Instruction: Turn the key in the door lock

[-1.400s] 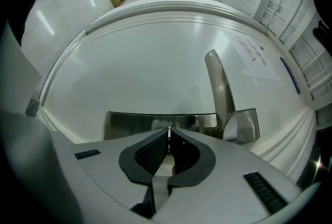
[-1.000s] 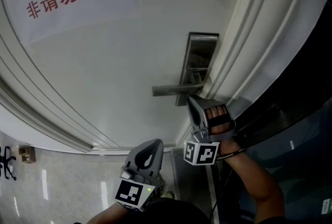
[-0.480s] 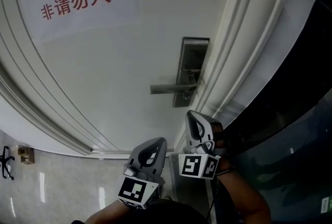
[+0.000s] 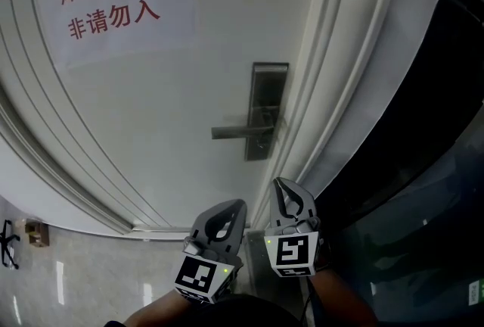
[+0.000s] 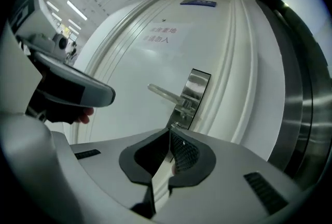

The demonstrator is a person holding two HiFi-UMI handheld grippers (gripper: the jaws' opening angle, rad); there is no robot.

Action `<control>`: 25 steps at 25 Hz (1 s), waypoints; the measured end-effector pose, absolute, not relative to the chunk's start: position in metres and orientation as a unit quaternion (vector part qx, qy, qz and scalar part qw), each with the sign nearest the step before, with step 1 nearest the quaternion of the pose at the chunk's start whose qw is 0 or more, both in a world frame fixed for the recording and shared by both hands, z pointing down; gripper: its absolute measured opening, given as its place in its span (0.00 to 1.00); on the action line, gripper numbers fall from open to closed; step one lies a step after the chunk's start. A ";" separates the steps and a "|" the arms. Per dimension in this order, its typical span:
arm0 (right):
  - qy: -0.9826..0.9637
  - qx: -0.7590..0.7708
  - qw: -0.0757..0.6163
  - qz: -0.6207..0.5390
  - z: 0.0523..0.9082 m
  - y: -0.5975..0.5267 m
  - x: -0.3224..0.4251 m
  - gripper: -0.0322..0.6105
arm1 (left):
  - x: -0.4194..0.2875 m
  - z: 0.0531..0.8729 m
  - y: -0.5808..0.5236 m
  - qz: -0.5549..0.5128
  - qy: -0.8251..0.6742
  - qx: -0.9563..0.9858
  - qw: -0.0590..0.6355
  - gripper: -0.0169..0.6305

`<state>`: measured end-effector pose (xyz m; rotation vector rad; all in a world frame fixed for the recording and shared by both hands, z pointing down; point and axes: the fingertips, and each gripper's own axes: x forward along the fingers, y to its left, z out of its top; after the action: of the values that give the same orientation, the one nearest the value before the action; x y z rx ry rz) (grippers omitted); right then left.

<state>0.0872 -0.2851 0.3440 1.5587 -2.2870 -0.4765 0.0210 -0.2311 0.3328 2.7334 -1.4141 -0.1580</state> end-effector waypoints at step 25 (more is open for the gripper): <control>-0.850 0.525 0.041 0.019 0.349 -0.281 0.085 0.07 | 0.024 0.333 -0.229 -0.052 -0.460 0.886 0.037 0.03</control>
<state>0.0846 -0.2806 0.3493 1.6088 -2.6021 0.0575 0.0236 -0.2288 0.3327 2.7194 -1.4110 -0.1611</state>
